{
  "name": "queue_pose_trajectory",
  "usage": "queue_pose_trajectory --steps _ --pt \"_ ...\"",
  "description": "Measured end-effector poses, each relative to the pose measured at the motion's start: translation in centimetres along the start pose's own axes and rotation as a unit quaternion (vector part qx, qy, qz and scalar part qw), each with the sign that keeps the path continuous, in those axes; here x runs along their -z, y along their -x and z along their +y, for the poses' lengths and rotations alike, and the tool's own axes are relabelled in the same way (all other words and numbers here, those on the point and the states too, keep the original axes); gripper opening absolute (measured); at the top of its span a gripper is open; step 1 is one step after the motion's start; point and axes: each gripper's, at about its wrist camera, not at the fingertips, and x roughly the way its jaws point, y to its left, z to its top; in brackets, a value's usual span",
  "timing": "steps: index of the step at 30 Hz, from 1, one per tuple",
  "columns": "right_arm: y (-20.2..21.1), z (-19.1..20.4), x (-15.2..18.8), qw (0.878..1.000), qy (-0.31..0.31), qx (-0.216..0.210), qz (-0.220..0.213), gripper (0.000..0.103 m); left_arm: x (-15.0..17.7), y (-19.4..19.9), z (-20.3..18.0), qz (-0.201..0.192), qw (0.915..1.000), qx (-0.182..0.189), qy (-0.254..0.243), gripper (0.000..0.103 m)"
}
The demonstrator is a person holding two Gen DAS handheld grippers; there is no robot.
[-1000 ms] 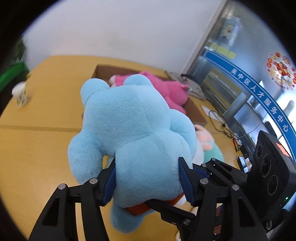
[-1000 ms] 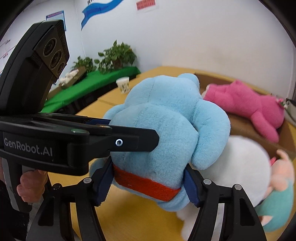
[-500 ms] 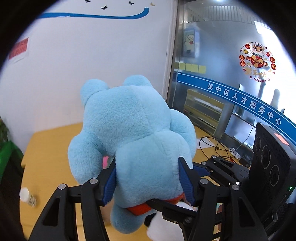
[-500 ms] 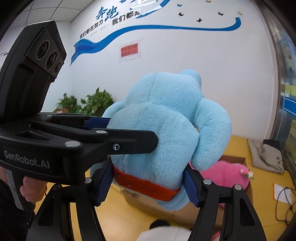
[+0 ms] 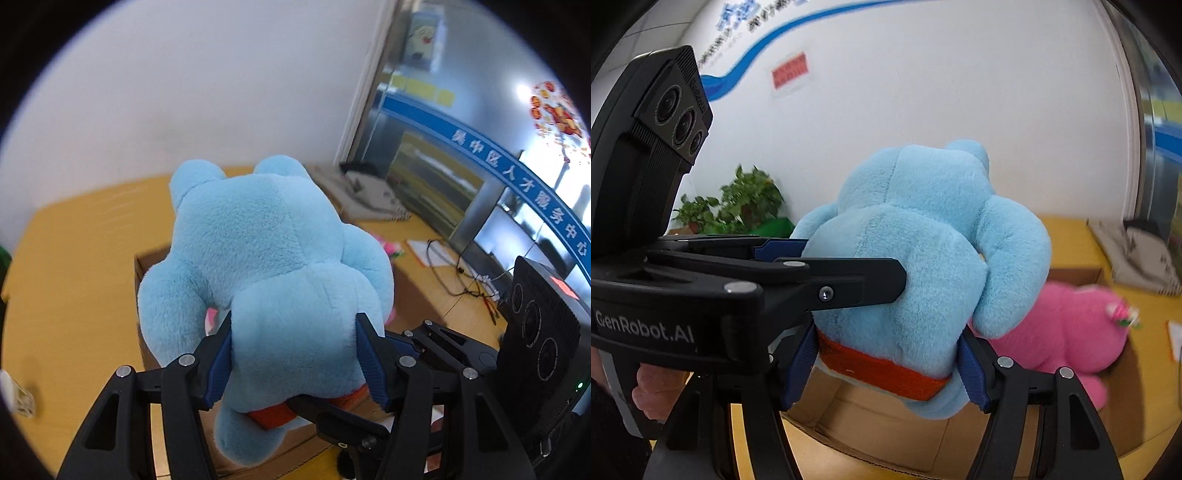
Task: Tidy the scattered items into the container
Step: 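Lift the light blue plush with both grippers into the box and open, then move both grippers back to the white panda plush on the table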
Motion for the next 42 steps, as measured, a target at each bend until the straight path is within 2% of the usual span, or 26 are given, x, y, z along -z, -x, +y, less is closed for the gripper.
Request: queue_pose_trajectory --steps 6,8,10,17,20,22,23,25,27,29,31,35,38,42 --pt "-7.0 -1.5 4.1 0.993 -0.063 -0.001 0.102 0.074 3.6 -5.9 4.6 0.055 0.9957 0.033 0.066 0.060" --pt "-8.3 -1.2 4.8 0.989 -0.072 0.004 0.129 0.074 4.4 -6.0 5.5 0.050 0.9945 0.046 0.080 0.060" --pt "-8.9 -0.1 5.1 0.988 -0.054 0.018 0.146 0.074 5.2 -5.7 6.2 0.048 0.9933 0.052 0.091 0.060" --pt "-10.3 1.4 6.4 0.979 -0.032 0.018 0.200 0.076 8.1 -5.9 8.1 0.061 0.9881 0.060 0.128 0.061" --pt "-10.6 2.2 7.6 0.975 -0.020 0.025 0.219 0.080 8.7 -6.2 8.3 0.074 0.9872 0.051 0.131 0.066" --pt "-11.2 2.1 8.0 0.971 -0.021 0.027 0.235 0.085 8.7 -6.0 7.9 0.072 0.9888 0.039 0.124 0.074" --pt "-11.2 1.9 8.1 0.971 -0.028 0.022 0.237 0.089 8.7 -5.8 7.9 0.070 0.9889 0.035 0.127 0.075" --pt "-10.7 1.2 8.1 0.973 -0.041 0.013 0.229 0.090 8.6 -5.0 7.8 0.062 0.9886 0.030 0.135 0.076" --pt "-9.6 0.9 7.7 0.976 -0.042 0.007 0.214 0.095 8.4 -3.5 7.5 0.041 0.9896 0.006 0.138 0.075" --pt "-7.8 1.2 7.2 0.980 -0.022 0.029 0.195 0.103 8.0 -1.1 6.5 0.006 0.9904 -0.026 0.136 0.075" --pt "-6.3 1.7 6.8 0.982 -0.004 0.055 0.180 0.103 7.7 1.6 5.3 -0.032 0.9900 -0.039 0.132 0.076" --pt "-2.2 1.8 6.2 0.988 0.015 0.063 0.140 0.103 7.8 6.7 1.9 -0.093 0.9855 -0.073 0.122 0.078" --pt "1.1 1.2 6.4 0.992 0.022 0.063 0.111 0.103 8.4 8.7 -0.4 -0.100 0.9839 -0.088 0.119 0.078" --pt "4.8 -0.7 7.0 0.992 0.023 0.096 0.078 0.103 10.2 10.4 -3.6 -0.110 0.9815 -0.109 0.113 0.078"
